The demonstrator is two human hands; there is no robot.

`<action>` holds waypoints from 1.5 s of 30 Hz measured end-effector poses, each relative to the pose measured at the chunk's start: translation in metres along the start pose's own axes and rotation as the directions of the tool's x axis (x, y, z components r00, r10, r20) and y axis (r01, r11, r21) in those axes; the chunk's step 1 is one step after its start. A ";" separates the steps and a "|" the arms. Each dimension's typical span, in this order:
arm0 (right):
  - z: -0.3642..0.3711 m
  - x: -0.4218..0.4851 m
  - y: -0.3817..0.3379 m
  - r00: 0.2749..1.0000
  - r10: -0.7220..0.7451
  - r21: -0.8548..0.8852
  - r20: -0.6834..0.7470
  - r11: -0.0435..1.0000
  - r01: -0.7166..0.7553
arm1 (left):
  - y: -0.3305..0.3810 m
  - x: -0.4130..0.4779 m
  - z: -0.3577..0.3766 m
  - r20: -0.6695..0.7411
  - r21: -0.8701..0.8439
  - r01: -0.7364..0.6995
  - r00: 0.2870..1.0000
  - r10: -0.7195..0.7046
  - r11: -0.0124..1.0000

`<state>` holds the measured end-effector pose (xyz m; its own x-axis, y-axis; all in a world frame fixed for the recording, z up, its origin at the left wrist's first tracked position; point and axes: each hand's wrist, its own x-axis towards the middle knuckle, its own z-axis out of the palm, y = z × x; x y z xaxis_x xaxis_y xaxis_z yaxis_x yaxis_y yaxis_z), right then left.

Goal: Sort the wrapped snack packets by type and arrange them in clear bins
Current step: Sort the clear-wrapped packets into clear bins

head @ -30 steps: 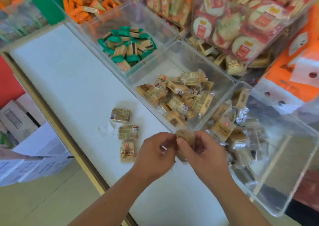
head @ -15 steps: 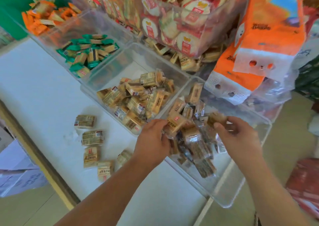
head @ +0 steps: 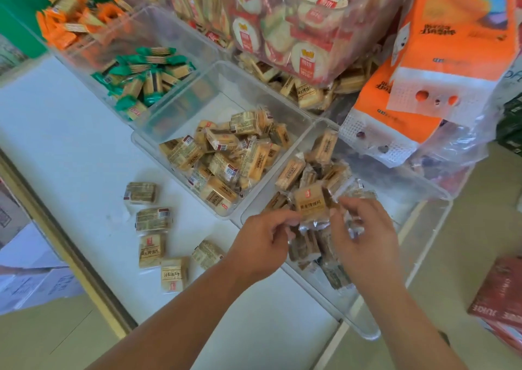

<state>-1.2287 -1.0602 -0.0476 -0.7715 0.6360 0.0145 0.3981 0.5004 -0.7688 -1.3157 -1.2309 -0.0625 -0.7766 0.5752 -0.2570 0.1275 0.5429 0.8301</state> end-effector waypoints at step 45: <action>0.021 0.047 -0.035 0.776 -0.141 0.671 0.615 0.611 -0.421 | 0.019 -0.005 -0.052 0.007 -0.525 0.209 0.970 -0.241 0.825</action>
<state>-1.2890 -1.0603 -0.0336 -0.9599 0.0615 -0.2735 0.2350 -0.3558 -0.9046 -1.3419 -1.2553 -0.0199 -0.7803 0.4314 -0.4527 -0.3806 0.2469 0.8912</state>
